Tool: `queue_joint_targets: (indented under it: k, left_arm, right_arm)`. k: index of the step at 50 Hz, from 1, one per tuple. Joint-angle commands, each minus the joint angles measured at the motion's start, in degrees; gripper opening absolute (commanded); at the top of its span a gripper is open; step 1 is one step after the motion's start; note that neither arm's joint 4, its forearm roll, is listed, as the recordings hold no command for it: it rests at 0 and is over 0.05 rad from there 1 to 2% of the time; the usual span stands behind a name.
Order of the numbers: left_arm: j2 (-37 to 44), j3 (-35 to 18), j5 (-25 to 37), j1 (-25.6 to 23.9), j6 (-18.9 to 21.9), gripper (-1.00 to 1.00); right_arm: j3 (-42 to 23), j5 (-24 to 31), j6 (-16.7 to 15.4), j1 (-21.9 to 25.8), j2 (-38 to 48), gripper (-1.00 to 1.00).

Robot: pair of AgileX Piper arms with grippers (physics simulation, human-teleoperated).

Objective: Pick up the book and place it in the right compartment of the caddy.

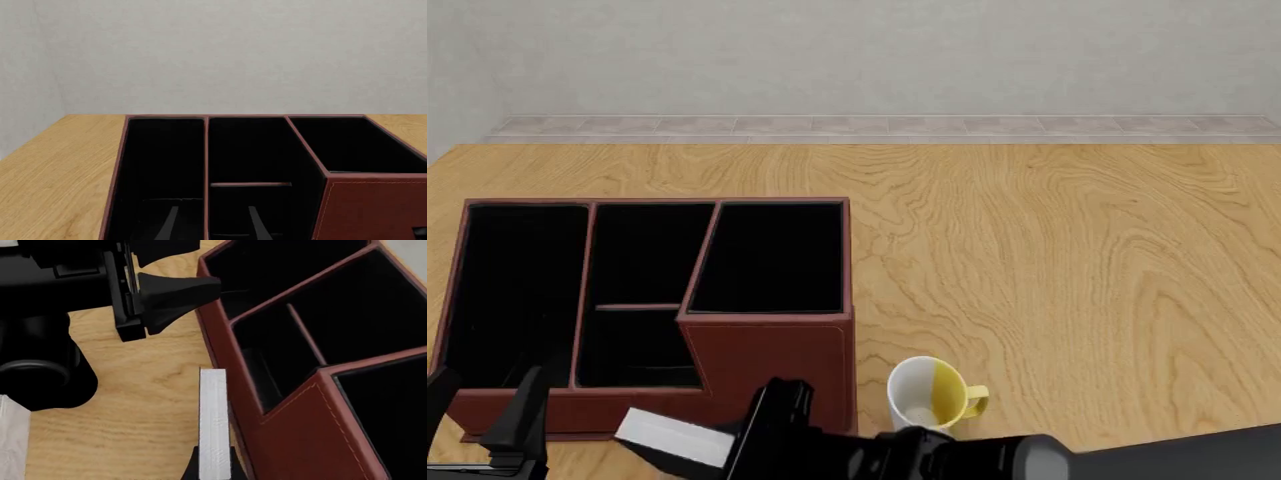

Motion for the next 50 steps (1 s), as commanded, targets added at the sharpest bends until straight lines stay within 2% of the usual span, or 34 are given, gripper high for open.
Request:
queue_joint_targets:
  k: [1, 8, 11, 30, 37, 50]
  left_arm:
    - [0.00, 0.00, 0.00, 0.00, 0.00, 1.00]
    - [0.01, 0.00, 0.00, 0.00, 0.01, 1.00]
    - [0.01, 0.00, 0.00, 0.00, -0.01, 1.00]
    - [0.01, 0.00, 0.00, -0.01, 0.00, 1.00]
    - [0.00, 0.00, 0.00, 0.00, -0.01, 1.00]
    - [0.00, 0.00, 0.00, 0.01, -0.01, 1.00]
  right_arm:
    - [0.34, 0.11, 0.75, 0.98, -2.03, -1.00]
    - [0.87, 0.72, 0.78, 1.24, -4.05, -1.00]
    - [1.57, 1.47, 2.52, 2.96, -6.26, -1.00]
    - [3.75, 7.24, 1.22, 2.72, -17.48, -1.00]
    - [2.60, 10.99, 1.02, 4.07, -20.01, -1.00]
    - [-1.91, 20.18, 3.19, 5.99, -26.37, -1.00]
